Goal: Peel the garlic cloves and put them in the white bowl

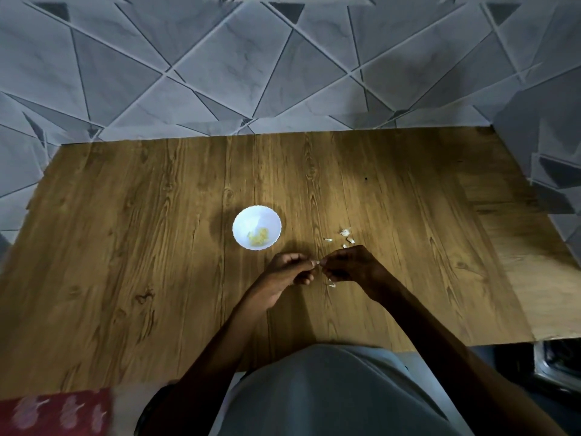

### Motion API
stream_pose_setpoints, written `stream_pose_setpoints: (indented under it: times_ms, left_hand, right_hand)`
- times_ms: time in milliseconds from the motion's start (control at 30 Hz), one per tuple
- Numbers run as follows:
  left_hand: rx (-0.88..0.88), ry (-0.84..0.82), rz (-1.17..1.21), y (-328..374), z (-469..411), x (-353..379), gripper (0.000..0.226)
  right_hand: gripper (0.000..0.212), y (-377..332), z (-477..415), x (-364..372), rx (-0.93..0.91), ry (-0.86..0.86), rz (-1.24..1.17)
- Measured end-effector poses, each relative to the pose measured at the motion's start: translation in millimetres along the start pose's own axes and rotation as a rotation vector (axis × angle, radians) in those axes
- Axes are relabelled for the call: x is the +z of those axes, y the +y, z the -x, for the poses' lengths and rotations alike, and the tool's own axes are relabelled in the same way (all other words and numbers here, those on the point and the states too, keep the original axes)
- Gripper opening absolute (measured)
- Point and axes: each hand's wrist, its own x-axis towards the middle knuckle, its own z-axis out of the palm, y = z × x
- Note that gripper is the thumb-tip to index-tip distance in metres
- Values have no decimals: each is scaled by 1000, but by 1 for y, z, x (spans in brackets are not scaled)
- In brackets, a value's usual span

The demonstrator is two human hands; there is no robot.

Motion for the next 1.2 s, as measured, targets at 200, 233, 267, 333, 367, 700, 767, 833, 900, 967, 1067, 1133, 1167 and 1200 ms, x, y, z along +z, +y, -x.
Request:
stream_pose_setpoints:
  times_ms: [200, 233, 267, 333, 367, 700, 767, 833, 900, 967, 1067, 1133, 1167, 1200]
  left_hand:
    - [1, 48, -131, 7, -5, 1, 11]
    - [8, 58, -143, 8, -5, 1, 11]
    - [16, 65, -156, 9, -5, 1, 11]
    - [28, 71, -178, 10, -6, 1, 14]
    - [31, 74, -179, 10, -7, 0, 15]
    - [-9, 47, -98, 13, -7, 1, 16]
    - [-20, 48, -99, 14, -8, 2, 15]
    - [-39, 57, -102, 14, -9, 2, 15]
    - [-67, 52, -113, 14, -10, 1, 14]
    - [-86, 39, -151, 12, -10, 0, 15]
    - [-102, 56, -293, 11, -9, 2, 14]
    - [-117, 60, -421, 9, -11, 5, 15]
    - [-125, 61, -481, 7, -11, 5, 16]
    - [-122, 68, -546, 4, -13, 4, 18]
  right_hand:
    - [9, -4, -5, 7, -75, 92, 185]
    - [8, -5, -5, 7, -89, 94, 201]
    - [8, -6, -6, 7, -94, 94, 206]
    - [8, -8, -6, 8, -96, 85, 192]
    - [8, -8, -7, 8, -100, 76, 178]
    - [12, -4, -9, 2, -113, 8, 153]
    - [13, -4, -9, 1, -113, 10, 155]
    - [13, -4, -9, 0, -115, 7, 150]
    - [13, -5, -9, -1, -117, 2, 149]
    - [13, -5, -8, -2, -122, -8, 145]
    - [13, -4, -7, -4, -133, -15, 139]
    - [14, -2, -7, -5, -132, -7, 125]
    - [14, -1, -7, -5, -121, 1, 113]
    - [14, 0, -6, -6, -107, 8, 103]
